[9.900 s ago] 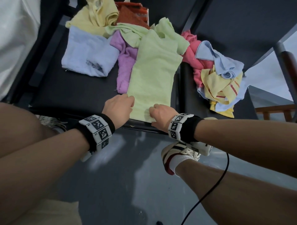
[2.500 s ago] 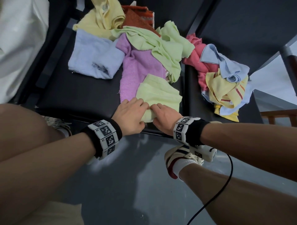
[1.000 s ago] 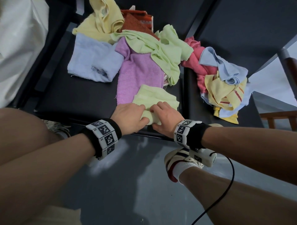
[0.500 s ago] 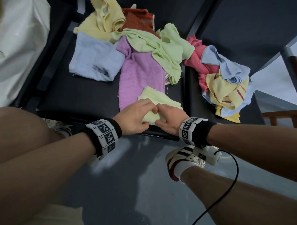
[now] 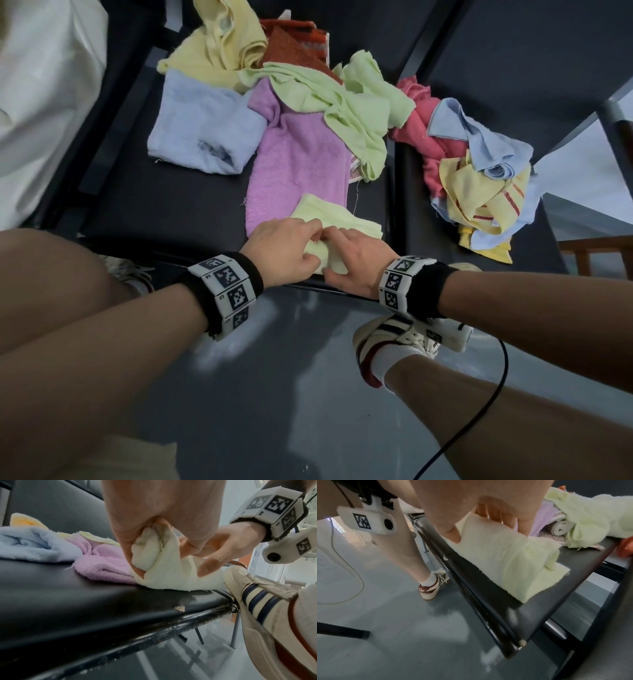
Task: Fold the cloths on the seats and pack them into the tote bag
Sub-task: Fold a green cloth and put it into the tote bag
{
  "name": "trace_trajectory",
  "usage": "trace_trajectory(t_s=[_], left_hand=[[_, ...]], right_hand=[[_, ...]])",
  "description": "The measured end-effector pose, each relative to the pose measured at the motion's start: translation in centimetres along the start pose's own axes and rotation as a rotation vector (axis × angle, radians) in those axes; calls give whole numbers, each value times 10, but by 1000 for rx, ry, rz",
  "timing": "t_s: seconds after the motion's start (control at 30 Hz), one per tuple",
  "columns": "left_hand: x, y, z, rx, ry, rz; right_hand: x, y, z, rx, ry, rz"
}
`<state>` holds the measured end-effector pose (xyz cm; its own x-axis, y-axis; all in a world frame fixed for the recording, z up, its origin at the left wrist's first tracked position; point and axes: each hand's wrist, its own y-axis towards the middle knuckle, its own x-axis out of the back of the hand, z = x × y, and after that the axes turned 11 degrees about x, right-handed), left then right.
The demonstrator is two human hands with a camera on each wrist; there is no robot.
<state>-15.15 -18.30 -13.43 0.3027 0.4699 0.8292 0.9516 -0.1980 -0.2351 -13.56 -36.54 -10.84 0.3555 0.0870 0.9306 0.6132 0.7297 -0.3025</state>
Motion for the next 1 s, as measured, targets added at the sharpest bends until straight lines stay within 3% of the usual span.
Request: trace_trajectory(t_s=[0.17, 0.3, 0.4, 0.57, 0.77, 0.9, 1.0], left_hand=[[-3, 0, 6, -37, -133, 63], [-7, 1, 11, -49, -201, 24], [-4, 3, 12, -81, -107, -30], [-3, 3, 11, -129, 120, 43], [4, -1, 2, -16, 118, -5], [6, -2, -5, 104, 139, -6], [5, -1, -3, 104, 101, -9]], right_hand=[[-1, -1, -6, 21, 18, 2], [-3, 3, -5, -21, 31, -22], [-3, 8, -6, -81, 82, -9], [1, 12, -8, -129, 129, 35], [1, 3, -3, -40, 53, -86], [2, 1, 0, 25, -94, -53], [4, 4, 0, 24, -130, 3]])
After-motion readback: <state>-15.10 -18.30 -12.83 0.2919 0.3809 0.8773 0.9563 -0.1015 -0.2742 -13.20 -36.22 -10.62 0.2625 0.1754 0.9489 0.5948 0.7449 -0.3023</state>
